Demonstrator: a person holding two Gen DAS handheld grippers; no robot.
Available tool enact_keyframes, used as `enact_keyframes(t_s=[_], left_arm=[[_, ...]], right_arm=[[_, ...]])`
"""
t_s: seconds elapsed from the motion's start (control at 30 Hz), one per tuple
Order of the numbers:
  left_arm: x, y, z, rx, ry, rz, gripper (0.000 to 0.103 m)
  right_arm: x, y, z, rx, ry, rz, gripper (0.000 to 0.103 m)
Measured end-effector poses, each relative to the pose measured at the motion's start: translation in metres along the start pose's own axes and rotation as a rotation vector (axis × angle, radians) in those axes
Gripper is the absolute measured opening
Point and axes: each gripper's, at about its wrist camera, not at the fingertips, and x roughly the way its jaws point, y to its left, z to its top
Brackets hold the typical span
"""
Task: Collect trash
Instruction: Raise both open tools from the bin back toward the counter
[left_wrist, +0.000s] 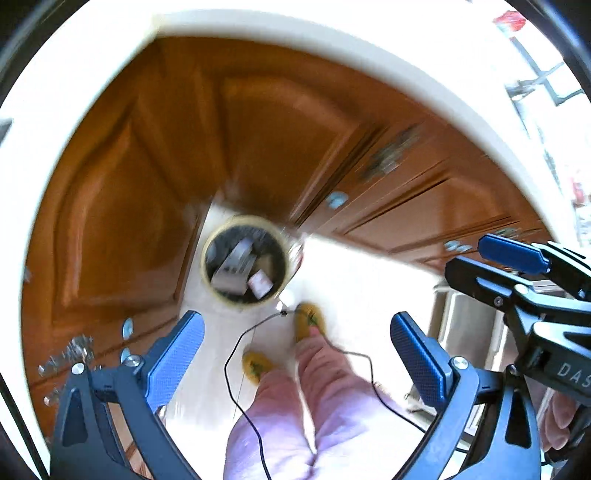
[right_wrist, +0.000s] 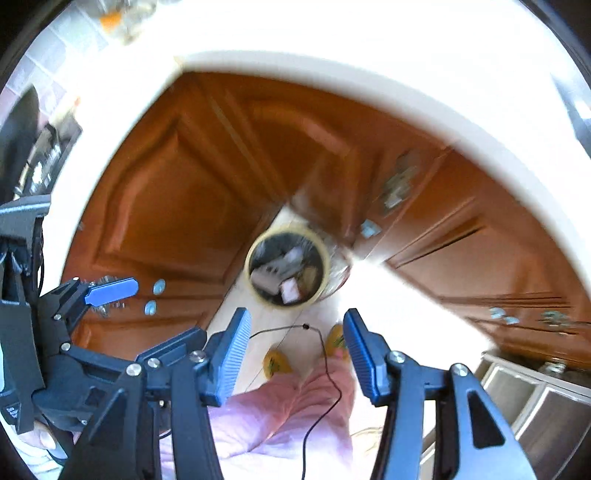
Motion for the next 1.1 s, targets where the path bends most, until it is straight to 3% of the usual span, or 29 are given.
enact_keyframes(t_s=[0.3, 0.53, 0.77, 0.9, 1.1], left_arm=[[-0.098, -0.081, 0.060, 0.129, -0.234, -0.041, 0.100], [-0.149, -0.116, 0.119, 0.126, -0.374, -0.030, 0.100], [-0.161, -0.108, 0.207, 0.043, -0.419, 0.006, 0.100], [-0.146, -0.092, 0.257, 0.004, -0.417, 0.059, 0.100], [-0.113, -0.065, 0.335, -0.070, -0.379, 0.152, 0.100]], right_arm=[[-0.142, -0.041, 0.016, 0.070, -0.230, -0.148, 0.052], [-0.210, -0.073, 0.068, 0.090, -0.348, -0.120, 0.052], [-0.222, -0.114, 0.164, 0.140, -0.348, 0.036, 0.054], [-0.206, -0.139, 0.234, 0.196, -0.314, 0.140, 0.057], [-0.154, -0.169, 0.329, 0.289, -0.239, 0.168, 0.069]])
